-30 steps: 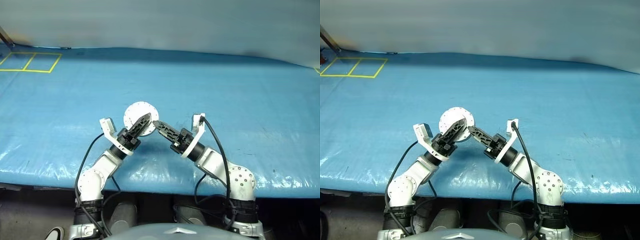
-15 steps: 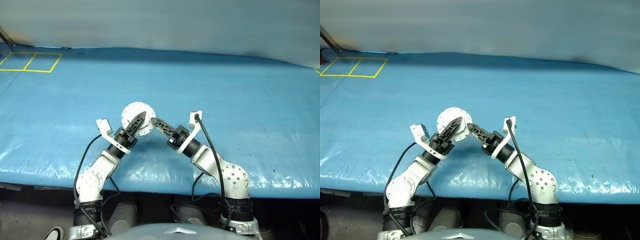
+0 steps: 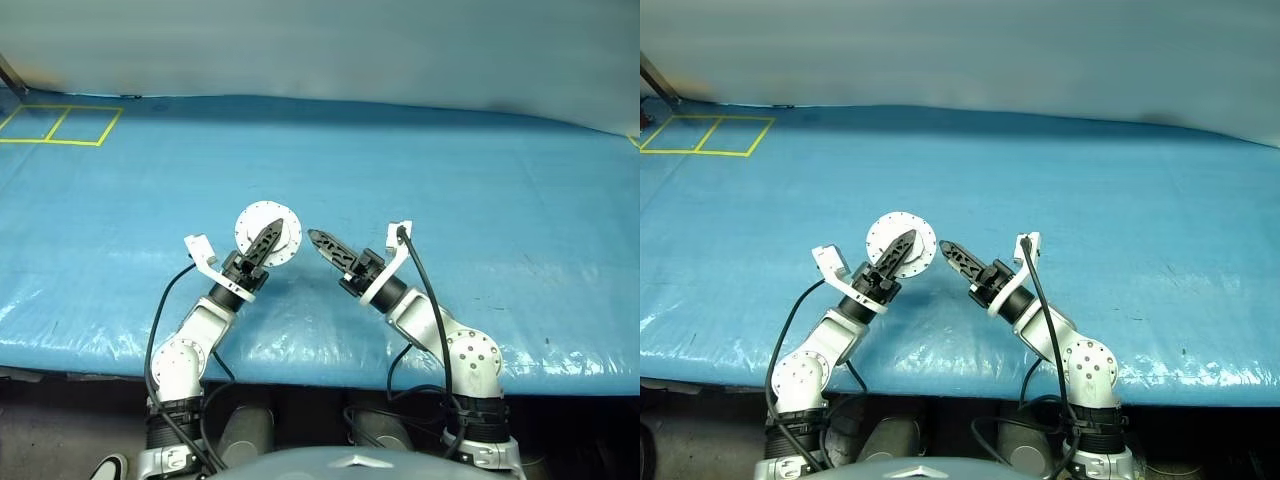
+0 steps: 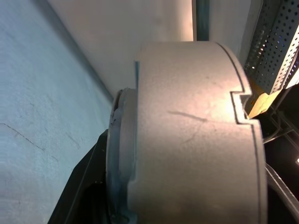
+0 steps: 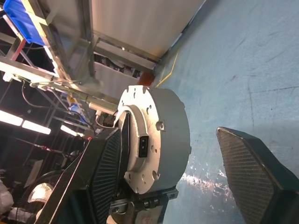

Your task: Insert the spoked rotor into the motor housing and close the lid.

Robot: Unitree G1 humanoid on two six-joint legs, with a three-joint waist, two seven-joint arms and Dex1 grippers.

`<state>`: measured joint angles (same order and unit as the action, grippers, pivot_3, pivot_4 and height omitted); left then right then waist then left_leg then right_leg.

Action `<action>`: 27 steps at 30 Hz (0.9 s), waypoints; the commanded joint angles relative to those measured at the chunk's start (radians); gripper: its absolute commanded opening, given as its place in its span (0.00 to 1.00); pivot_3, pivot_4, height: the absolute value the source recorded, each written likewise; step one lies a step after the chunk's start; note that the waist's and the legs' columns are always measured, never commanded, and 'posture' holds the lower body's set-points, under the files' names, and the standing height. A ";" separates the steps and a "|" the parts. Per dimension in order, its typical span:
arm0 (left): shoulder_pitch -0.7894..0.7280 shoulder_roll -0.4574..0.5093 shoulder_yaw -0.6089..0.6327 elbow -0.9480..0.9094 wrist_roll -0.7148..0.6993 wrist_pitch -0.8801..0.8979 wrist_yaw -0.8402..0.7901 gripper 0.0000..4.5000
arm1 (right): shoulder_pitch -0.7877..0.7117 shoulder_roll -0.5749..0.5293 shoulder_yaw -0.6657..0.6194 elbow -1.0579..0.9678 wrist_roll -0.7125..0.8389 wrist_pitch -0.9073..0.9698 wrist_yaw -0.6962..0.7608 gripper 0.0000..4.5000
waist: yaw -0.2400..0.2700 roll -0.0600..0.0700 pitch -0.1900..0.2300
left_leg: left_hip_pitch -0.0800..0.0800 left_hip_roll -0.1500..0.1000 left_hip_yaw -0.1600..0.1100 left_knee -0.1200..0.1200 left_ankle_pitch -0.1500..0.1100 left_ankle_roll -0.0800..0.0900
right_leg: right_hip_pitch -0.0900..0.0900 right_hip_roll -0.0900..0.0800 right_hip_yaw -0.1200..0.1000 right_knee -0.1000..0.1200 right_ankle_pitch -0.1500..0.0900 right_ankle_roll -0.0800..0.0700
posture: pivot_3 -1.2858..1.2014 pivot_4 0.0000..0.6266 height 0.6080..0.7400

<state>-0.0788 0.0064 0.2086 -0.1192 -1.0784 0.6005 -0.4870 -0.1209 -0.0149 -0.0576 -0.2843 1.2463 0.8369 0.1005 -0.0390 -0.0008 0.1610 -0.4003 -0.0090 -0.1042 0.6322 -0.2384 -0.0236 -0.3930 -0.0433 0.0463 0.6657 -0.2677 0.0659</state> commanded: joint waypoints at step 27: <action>-0.246 0.124 0.143 0.374 0.437 -0.346 0.157 0.53 | 0.057 -0.067 0.126 -0.026 -0.726 -0.313 -0.009 0.77 | -0.001 -0.002 0.000 | 0.000 0.000 0.000 0.001 0.001 -0.001 | -0.001 0.000 0.000 0.001 0.001 0.001 | 0.52 0.24 1.00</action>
<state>-0.3049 0.1204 0.3427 0.2815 -0.6447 0.2754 -0.3268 -0.0577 -0.0880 0.0644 -0.2811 0.5187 0.5309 0.0764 -0.0397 -0.0029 0.1607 -0.4001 -0.0095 -0.1045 0.6328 -0.2376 -0.0249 -0.3933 -0.0434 0.0465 0.6668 -0.2666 0.0673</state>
